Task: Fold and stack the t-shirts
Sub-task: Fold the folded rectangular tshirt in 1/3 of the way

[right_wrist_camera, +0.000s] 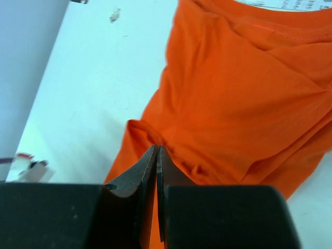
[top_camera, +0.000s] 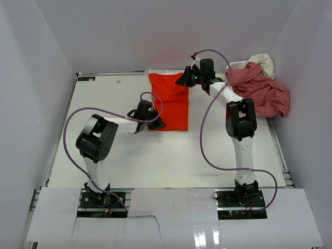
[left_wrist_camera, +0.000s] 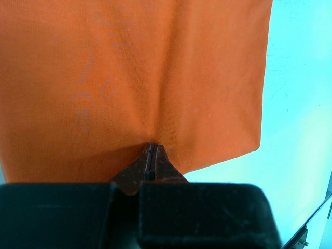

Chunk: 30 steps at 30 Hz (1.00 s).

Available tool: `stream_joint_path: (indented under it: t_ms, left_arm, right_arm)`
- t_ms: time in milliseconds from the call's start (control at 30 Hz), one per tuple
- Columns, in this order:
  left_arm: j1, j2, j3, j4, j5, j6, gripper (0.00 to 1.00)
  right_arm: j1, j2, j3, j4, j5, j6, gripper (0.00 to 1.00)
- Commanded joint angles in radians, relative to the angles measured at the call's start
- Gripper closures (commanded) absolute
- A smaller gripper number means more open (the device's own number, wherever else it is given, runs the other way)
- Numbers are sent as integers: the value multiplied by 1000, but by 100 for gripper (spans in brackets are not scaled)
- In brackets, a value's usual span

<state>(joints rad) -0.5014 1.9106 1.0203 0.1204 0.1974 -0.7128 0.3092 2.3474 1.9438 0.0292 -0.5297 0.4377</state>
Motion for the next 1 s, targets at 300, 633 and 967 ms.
stream_joint_path:
  t_ms: [300, 633, 967]
  left_arm:
    - [-11, 42, -11, -114, -30, 33, 100]
    - [-14, 47, -2, -114, -30, 35, 100]
    - [-14, 48, -3, -116, -32, 35, 100]
  right_arm:
    - [36, -152, -327, 159, -266, 75, 92]
    - [62, -53, -295, 193, -323, 114, 92]
    - [87, 64, -247, 284, -325, 164, 92]
